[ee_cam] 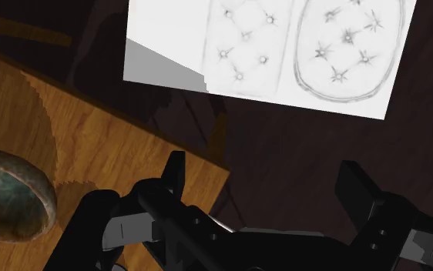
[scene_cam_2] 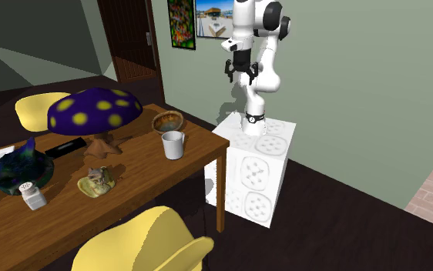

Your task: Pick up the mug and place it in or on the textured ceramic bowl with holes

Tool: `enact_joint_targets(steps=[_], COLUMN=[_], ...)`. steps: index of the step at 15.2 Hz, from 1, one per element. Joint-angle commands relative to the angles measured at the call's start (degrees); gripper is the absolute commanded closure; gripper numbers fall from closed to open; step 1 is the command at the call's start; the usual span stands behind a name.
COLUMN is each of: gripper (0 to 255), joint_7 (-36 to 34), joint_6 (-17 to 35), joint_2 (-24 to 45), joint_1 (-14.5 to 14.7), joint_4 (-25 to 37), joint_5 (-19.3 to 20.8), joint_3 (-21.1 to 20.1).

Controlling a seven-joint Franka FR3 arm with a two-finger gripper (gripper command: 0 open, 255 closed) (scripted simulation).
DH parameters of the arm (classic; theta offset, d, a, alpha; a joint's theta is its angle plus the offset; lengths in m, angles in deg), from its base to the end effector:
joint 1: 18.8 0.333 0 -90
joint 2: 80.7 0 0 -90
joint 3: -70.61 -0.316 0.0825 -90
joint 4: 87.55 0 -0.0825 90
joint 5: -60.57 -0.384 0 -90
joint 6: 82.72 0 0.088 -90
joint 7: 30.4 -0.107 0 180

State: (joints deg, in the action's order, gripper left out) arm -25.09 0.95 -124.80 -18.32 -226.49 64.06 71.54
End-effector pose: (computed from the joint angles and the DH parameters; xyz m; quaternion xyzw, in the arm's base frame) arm 0.2945 -0.0104 0.5452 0.9939 0.0446 -0.0984 0.0201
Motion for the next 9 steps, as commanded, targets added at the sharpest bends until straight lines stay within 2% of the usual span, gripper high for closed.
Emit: enact_joint_targets(steps=[1, 9], gripper=[0, 0], joint_7=[0.0, 2.66], joint_6=[0.0, 14.17], joint_2=[0.0, 14.41], joint_1=[0.0, -1.29], joint_4=[0.0, 2.71], joint_5=[0.0, 2.59], joint_3=[0.0, 3.38])
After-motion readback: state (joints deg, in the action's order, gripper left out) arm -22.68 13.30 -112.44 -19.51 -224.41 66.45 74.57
